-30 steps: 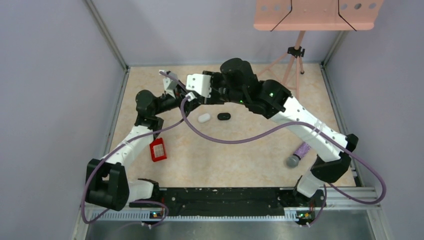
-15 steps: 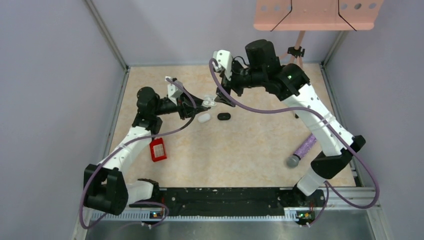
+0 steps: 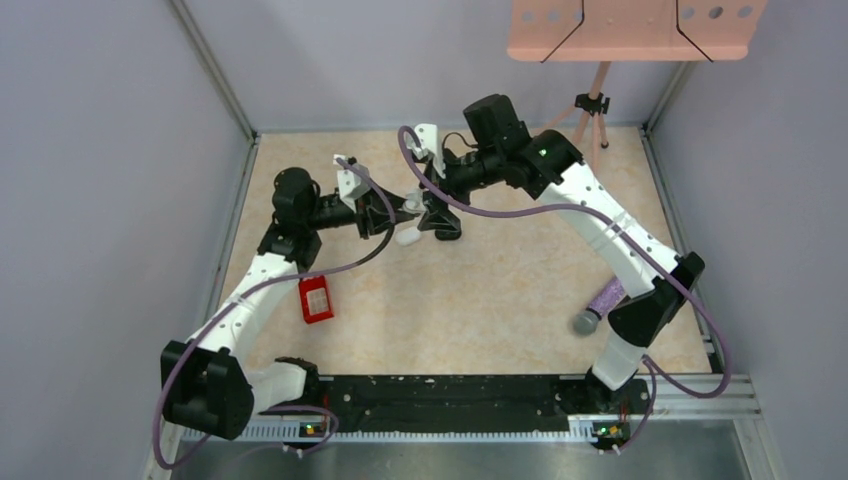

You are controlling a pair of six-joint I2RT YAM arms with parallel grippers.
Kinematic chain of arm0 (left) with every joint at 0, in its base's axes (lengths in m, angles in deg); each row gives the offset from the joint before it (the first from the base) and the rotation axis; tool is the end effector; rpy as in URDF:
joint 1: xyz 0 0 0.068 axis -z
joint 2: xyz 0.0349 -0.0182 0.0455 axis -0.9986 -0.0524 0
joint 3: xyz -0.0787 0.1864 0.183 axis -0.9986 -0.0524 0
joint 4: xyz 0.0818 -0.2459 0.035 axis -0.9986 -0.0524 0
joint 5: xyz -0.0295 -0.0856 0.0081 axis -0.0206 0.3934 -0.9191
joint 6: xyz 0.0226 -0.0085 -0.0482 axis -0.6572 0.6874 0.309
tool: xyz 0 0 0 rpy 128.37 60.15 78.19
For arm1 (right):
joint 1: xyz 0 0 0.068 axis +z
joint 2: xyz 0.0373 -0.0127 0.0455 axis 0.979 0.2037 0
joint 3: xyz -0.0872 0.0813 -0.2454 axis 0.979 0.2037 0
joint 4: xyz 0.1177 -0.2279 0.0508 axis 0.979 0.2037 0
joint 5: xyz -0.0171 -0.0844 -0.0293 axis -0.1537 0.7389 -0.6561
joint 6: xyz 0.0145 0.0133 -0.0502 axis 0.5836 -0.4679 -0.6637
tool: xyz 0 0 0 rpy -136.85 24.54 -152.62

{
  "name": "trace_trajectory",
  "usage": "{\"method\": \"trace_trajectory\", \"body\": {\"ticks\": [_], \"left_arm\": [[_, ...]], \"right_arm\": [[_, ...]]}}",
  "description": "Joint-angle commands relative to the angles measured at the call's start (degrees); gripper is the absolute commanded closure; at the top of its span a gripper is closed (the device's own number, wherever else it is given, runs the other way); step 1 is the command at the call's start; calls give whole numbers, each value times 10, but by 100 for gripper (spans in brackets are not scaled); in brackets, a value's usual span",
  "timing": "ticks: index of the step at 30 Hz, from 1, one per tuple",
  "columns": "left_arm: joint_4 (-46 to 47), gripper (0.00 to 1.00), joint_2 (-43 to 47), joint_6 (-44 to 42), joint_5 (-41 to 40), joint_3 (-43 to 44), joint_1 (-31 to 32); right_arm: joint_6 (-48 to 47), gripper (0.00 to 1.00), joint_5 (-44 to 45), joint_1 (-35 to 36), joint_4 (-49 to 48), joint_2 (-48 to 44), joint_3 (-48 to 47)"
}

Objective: Insert the wireless bluetooth earbuds into the charging case
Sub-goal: Close the charging case, then place the charging case at the center of the board.

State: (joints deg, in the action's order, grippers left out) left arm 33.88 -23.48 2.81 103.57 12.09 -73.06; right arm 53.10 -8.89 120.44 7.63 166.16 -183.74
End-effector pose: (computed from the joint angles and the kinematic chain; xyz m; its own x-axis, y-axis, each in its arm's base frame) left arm 0.2437 -0.0938 0.3410 0.0996 0.0243 -0.9947 0.9771 0.1864 0.1024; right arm 0.2489 0.2547 0.4336 0.0699 -0.5035 -0.8612 -0.9963 0.0084 -0.0858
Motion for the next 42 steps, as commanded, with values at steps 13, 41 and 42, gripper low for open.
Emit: {"method": "trace_trajectory", "body": {"ticks": [13,41,42], "left_arm": [[87,100,-66,201,-132,7,0],[-483,32,-356,-39,-249,176,95],[-521,32,-351,-58,-270,204,95]], "right_arm": [[6,18,114,-3,72,-126,15],[175,7,261,-112,-18,-238,272],[183,7,267,-112,-22,-231,261]]}}
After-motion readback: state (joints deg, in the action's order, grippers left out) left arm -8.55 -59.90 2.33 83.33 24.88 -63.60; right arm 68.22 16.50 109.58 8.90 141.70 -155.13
